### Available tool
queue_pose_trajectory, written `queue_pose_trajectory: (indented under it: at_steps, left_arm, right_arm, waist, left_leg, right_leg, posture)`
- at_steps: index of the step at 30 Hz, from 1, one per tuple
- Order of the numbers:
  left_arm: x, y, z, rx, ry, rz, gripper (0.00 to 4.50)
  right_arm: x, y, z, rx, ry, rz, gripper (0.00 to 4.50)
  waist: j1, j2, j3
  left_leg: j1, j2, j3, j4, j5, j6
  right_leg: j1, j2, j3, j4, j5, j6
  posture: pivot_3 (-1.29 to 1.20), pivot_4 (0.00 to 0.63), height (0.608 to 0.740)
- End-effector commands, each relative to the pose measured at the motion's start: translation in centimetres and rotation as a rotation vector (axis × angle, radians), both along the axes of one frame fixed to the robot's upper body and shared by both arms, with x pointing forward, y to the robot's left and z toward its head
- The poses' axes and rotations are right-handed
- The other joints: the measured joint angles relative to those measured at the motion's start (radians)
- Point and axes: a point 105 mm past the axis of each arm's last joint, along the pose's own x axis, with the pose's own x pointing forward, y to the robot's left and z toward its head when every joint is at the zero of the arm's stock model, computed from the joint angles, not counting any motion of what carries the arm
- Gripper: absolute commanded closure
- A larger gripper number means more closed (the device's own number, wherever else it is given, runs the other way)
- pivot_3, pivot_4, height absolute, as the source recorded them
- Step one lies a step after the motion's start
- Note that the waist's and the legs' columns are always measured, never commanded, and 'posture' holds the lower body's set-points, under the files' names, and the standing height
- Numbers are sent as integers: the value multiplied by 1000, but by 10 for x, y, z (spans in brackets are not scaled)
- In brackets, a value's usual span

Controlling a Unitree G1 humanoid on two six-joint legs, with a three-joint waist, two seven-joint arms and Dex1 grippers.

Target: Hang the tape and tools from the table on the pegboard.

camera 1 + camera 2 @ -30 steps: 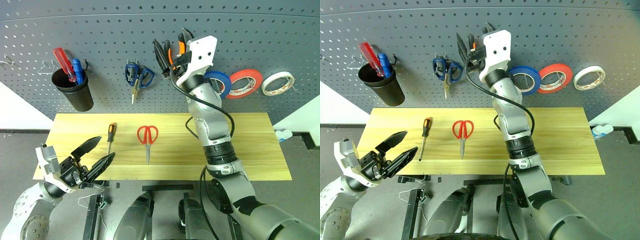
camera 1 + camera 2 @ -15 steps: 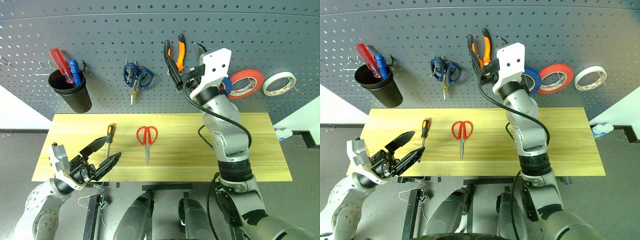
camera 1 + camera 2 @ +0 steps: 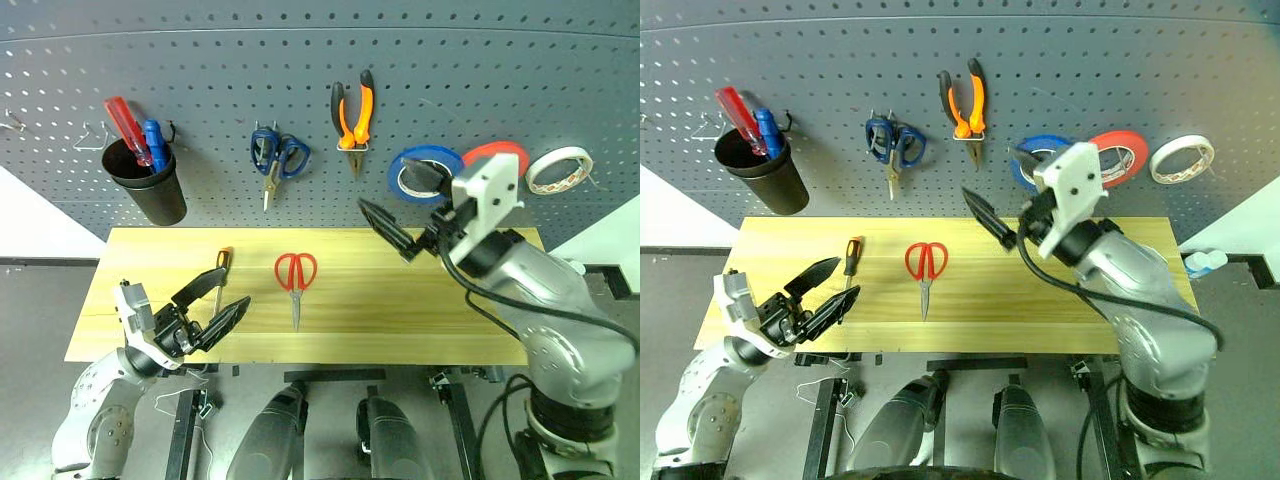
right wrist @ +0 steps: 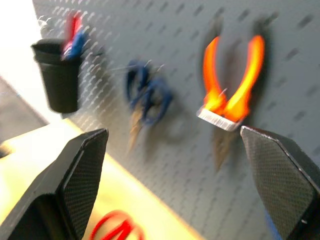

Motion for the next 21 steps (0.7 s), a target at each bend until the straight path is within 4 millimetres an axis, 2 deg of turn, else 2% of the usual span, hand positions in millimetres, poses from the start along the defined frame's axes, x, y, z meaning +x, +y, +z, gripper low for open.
queue_pose_trajectory:
  at_steps: [1, 7, 11, 16, 18, 21]
  left_arm:
    - [8, 2, -3, -33, 65, 30, 0]
    - [30, -4, -25, 46, 178, 81, 0]
    - [46, -19, -45, 164, 218, 109, 0]
    - [59, -37, -57, 251, 201, 135, 0]
    - [61, -35, -62, 269, 207, 142, 0]
    - [63, -23, -67, 295, 221, 172, 0]
  right_arm:
    - [-19, -6, -9, -63, 21, 37, 47]
    - [-23, -24, -34, -101, 69, -15, 47]
    - [-22, -26, -38, -95, 68, -32, 47]
    - [-23, -28, -41, -114, 67, -51, 47]
    - [-26, -25, -45, -124, 76, -46, 47]
    - [-27, -18, -48, -118, 85, -29, 47]
  waist:
    - [0, 0, 0]
    - [-5, -2, -18]
    - [-4, -2, -35]
    - [-5, -4, -46]
    - [-9, -4, -46]
    - [-10, -3, -48]
  left_leg:
    - [0, 0, 0, 1, 0, 0]
    - [1, 0, 1, 5, 0, 1]
    - [1, 0, 1, 5, 0, 1]
    - [1, 0, 1, 7, 0, 1]
    - [1, 0, 1, 7, 0, 1]
    - [2, 0, 1, 7, 0, 1]
  right_leg:
    - [1, 0, 0, 0, 0, 1]
    - [2, 0, -1, 1, 1, 3]
    - [3, 1, -1, 1, 2, 4]
    - [5, 1, -1, 1, 3, 4]
    - [4, 1, -1, 1, 3, 4]
    - [4, 1, 0, 2, 3, 4]
  posture:
    - [114, 181, 740]
    - [92, 154, 740]
    - [72, 148, 740]
    - [32, 157, 740]
    - [29, 166, 740]
    - [60, 166, 740]
